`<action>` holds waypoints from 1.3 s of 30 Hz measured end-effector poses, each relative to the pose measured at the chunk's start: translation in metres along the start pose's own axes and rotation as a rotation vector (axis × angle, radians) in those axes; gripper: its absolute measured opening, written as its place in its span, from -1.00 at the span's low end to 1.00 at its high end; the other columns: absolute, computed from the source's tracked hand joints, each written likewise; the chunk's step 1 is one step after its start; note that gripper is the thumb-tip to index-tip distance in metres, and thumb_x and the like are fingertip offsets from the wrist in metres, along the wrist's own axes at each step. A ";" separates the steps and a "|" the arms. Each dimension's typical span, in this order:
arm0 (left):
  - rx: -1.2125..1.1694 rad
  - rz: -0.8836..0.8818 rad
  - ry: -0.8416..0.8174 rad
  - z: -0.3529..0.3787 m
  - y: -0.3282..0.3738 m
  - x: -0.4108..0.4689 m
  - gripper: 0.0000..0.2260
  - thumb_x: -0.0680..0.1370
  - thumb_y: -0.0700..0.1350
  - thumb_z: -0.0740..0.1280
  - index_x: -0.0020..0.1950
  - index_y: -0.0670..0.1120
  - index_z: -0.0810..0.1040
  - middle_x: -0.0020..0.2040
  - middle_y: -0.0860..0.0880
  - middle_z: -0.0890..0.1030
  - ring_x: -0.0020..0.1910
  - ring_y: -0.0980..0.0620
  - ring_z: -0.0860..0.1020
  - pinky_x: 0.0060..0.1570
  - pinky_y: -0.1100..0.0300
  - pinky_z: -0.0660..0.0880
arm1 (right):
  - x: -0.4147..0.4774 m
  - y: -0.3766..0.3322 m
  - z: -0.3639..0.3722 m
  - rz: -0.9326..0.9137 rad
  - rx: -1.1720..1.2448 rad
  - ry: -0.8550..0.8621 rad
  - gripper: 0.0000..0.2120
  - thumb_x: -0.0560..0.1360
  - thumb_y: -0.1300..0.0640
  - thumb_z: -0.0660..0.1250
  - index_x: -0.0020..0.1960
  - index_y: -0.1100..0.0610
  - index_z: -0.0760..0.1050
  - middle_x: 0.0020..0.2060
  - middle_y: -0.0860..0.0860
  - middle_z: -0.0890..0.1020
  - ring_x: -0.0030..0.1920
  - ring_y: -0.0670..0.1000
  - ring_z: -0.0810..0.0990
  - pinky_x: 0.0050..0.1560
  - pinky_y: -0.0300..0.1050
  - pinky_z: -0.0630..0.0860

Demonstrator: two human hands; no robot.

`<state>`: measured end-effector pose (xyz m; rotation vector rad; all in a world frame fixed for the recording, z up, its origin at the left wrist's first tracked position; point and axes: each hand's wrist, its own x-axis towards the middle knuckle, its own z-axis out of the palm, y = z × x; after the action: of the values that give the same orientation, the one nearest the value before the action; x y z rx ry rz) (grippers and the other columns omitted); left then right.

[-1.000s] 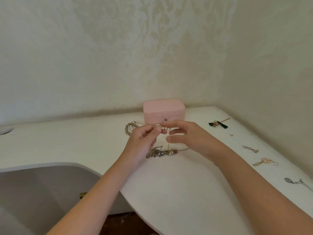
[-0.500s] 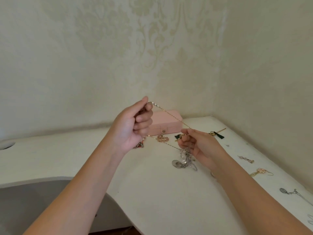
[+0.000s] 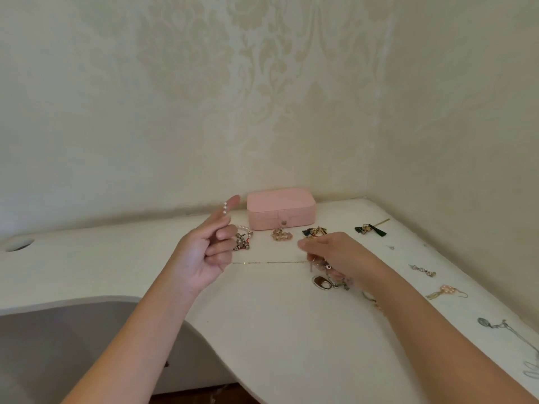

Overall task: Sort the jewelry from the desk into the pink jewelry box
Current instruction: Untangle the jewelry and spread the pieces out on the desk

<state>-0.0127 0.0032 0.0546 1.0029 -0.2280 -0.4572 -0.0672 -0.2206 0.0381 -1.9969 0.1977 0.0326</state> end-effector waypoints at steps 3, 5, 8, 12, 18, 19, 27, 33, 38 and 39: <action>0.161 -0.035 0.146 -0.026 -0.012 0.000 -0.64 0.59 -0.27 0.11 0.29 0.07 0.45 -0.44 0.04 0.34 -0.63 0.22 0.18 -0.71 0.44 0.09 | -0.003 0.001 0.008 -0.067 -0.162 -0.085 -0.72 0.39 -0.07 0.47 -0.23 0.14 0.51 -0.49 -0.08 0.45 -0.61 -0.15 0.29 -0.55 -0.35 0.22; 0.270 -0.053 0.216 -0.040 -0.016 -0.001 -0.63 0.61 -0.30 0.08 0.28 0.07 0.44 -0.38 -0.01 0.37 -0.61 0.19 0.19 -0.68 0.43 0.12 | -0.002 0.002 0.012 -0.111 -0.221 -0.133 -0.75 0.34 -0.01 0.53 -0.16 0.14 0.58 -0.43 -0.08 0.52 -0.59 -0.19 0.34 -0.51 -0.36 0.25; 0.442 -0.053 0.271 -0.054 -0.013 -0.002 -0.63 0.61 -0.32 0.10 0.25 0.08 0.45 -0.33 -0.07 0.39 -0.59 0.14 0.24 -0.64 0.38 0.17 | 0.000 0.003 0.015 -0.175 -0.292 -0.149 -0.87 0.37 0.11 0.51 -0.14 0.14 0.63 -0.31 -0.03 0.58 -0.57 -0.25 0.38 -0.51 -0.45 0.26; 0.666 -0.037 0.353 -0.058 -0.011 -0.004 -0.70 0.57 -0.35 0.16 0.17 -0.06 0.54 -0.32 -0.10 0.45 -0.57 0.08 0.34 -0.60 0.32 0.27 | 0.002 0.005 0.017 -0.225 -0.331 -0.131 -0.97 0.44 0.18 0.43 -0.17 0.09 0.62 -0.30 -0.08 0.61 -0.53 -0.31 0.43 -0.48 -0.49 0.26; 1.434 0.102 0.593 -0.060 -0.016 -0.005 -0.87 0.52 -0.18 0.30 0.03 -0.13 0.58 -0.20 -0.05 0.60 -0.28 0.02 0.56 -0.21 0.17 0.46 | 0.007 0.007 0.019 -0.247 -0.377 -0.080 -0.94 0.45 0.17 0.39 -0.20 0.06 0.59 -0.25 -0.09 0.63 -0.51 -0.29 0.42 -0.44 -0.44 0.29; 1.578 0.140 0.613 -0.057 -0.019 -0.007 -0.83 0.52 -0.15 0.31 0.09 -0.10 0.56 -0.05 -0.05 0.58 -0.10 -0.02 0.56 -0.08 0.15 0.44 | 0.007 0.008 0.020 -0.247 -0.381 -0.072 -0.94 0.45 0.16 0.38 -0.20 0.06 0.59 -0.24 -0.09 0.62 -0.51 -0.29 0.42 -0.43 -0.43 0.29; 1.693 0.292 -0.079 -0.022 -0.069 -0.014 -0.62 0.66 -0.05 0.04 0.49 0.04 0.23 0.52 0.10 0.17 0.52 0.11 0.03 0.43 0.24 -0.08 | 0.010 0.012 0.023 -0.316 -0.379 -0.038 -0.94 0.49 0.13 0.35 -0.16 0.04 0.57 -0.19 -0.08 0.61 -0.28 -0.19 0.50 -0.11 -0.20 0.45; 1.920 -0.063 -0.143 -0.022 -0.063 -0.009 -0.56 0.65 0.10 -0.15 0.52 0.22 -0.17 0.53 0.19 -0.21 0.51 0.11 -0.26 0.44 -0.11 -0.32 | 0.012 0.010 0.018 -0.213 -0.280 -0.035 -0.85 0.56 0.10 0.25 -0.19 -0.01 0.46 -0.32 -0.07 0.52 -0.47 -0.22 0.44 -0.39 -0.27 0.32; 1.938 -0.097 -0.095 -0.025 -0.062 -0.011 -0.54 0.63 0.18 -0.13 0.50 0.27 -0.20 0.53 0.18 -0.23 0.51 0.07 -0.28 0.41 -0.19 -0.33 | 0.010 0.010 0.009 -0.198 -0.327 0.022 -0.89 0.53 0.07 0.31 -0.18 0.04 0.50 -0.34 -0.05 0.54 -0.46 -0.18 0.46 -0.42 -0.29 0.37; 1.947 -0.105 -0.085 -0.026 -0.062 -0.011 -0.53 0.62 0.20 -0.13 0.50 0.27 -0.20 0.53 0.17 -0.24 0.51 0.06 -0.28 0.41 -0.20 -0.33 | 0.010 0.010 0.007 -0.201 -0.344 0.026 -0.88 0.50 0.06 0.34 -0.19 0.05 0.51 -0.38 -0.07 0.53 -0.49 -0.20 0.45 -0.42 -0.29 0.37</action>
<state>-0.0290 0.0000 -0.0118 2.8991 -0.7509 -0.2619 -0.0589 -0.2197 0.0246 -2.3523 0.0063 -0.0939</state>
